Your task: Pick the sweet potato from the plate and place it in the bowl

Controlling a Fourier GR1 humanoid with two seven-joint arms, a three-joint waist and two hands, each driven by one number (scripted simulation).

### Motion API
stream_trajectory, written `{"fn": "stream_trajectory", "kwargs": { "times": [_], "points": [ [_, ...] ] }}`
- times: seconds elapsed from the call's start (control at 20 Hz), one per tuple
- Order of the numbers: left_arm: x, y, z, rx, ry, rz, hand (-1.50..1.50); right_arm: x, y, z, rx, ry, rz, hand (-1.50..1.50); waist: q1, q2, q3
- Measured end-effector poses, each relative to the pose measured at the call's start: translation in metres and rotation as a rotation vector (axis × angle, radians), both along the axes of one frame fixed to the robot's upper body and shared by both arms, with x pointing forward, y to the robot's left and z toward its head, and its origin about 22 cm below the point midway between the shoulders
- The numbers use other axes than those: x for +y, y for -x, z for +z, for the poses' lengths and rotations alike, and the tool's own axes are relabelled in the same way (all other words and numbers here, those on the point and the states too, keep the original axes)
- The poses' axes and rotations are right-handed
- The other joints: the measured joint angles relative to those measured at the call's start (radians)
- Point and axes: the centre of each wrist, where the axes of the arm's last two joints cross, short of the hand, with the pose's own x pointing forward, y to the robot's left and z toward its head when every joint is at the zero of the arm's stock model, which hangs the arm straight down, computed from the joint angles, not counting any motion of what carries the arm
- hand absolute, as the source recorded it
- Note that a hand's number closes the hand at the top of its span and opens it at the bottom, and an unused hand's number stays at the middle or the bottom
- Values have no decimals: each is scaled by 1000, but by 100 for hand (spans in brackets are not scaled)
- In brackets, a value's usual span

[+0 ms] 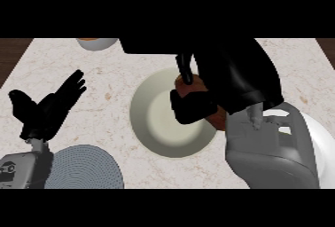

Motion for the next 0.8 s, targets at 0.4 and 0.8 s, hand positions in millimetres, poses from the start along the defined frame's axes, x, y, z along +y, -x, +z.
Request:
{"fn": "stream_trajectory", "kwargs": {
  "times": [0.4,0.8],
  "points": [
    [6,-1,4,-5,4,-13,0,14,-67,-59,92,-80,-10,150,8,5,1],
    [-6,-13,12,-13,5,-39,0,26,-111,-106,238,-253,-44,-150,36,12,1]
  ]
}}
